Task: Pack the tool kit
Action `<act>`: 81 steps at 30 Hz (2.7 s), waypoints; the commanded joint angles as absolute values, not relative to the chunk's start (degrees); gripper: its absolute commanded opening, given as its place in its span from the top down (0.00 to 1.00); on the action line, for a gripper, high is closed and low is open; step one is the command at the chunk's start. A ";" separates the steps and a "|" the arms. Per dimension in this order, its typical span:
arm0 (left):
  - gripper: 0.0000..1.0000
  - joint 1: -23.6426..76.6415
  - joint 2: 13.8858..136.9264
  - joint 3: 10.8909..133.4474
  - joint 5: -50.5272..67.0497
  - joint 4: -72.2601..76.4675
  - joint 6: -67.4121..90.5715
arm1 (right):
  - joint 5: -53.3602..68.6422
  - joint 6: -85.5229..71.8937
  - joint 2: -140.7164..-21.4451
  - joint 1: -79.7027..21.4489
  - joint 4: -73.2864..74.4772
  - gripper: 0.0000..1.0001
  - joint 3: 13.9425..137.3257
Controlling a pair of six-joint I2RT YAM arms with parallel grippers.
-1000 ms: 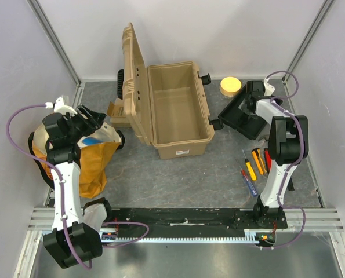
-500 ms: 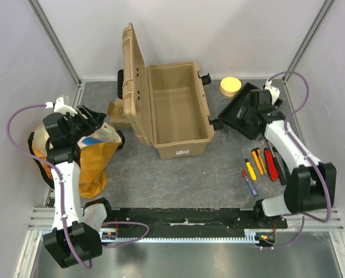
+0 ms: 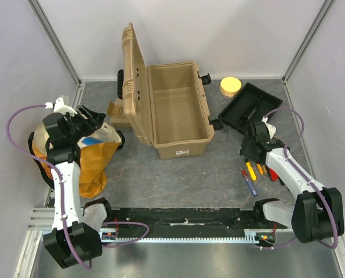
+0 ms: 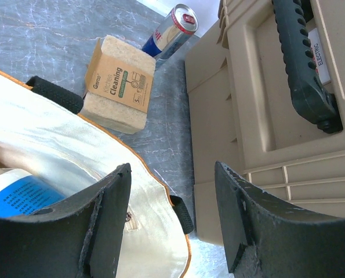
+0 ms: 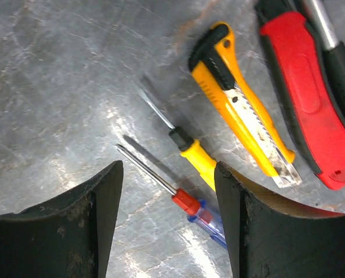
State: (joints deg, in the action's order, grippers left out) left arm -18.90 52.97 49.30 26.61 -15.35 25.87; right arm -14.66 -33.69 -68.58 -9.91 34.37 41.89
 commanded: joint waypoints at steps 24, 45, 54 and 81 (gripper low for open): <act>0.35 -18.81 55.72 49.66 27.51 -14.94 26.10 | -16.44 -27.16 -83.05 15.73 16.97 0.19 45.88; 0.36 -17.93 57.92 49.13 27.16 -13.89 26.19 | -13.27 -26.19 -92.99 18.02 12.22 0.35 44.56; 0.36 -17.84 57.39 49.13 26.89 -13.80 26.10 | -9.49 -23.65 -92.10 15.39 9.40 0.73 44.12; 0.36 -17.84 55.72 48.96 26.63 -14.33 26.37 | -13.02 -23.55 -71.64 5.90 23.12 1.00 61.60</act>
